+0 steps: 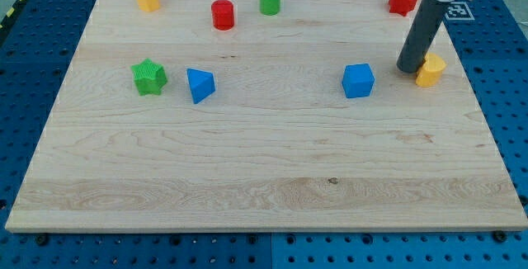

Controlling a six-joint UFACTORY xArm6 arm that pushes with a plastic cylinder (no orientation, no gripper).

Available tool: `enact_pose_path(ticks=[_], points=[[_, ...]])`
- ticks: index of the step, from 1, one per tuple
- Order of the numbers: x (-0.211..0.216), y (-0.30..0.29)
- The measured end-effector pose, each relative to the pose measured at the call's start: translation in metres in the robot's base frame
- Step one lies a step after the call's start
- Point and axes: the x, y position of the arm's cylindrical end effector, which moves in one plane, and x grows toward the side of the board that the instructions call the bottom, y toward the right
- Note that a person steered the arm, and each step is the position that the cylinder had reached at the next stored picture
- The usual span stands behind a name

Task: Move the blue cube a bit left

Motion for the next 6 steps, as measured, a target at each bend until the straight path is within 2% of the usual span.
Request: enact_pose_path(ticks=[2,4,6], points=[[0.005,-0.023],[0.039,-0.060],[0.043,-0.061]])
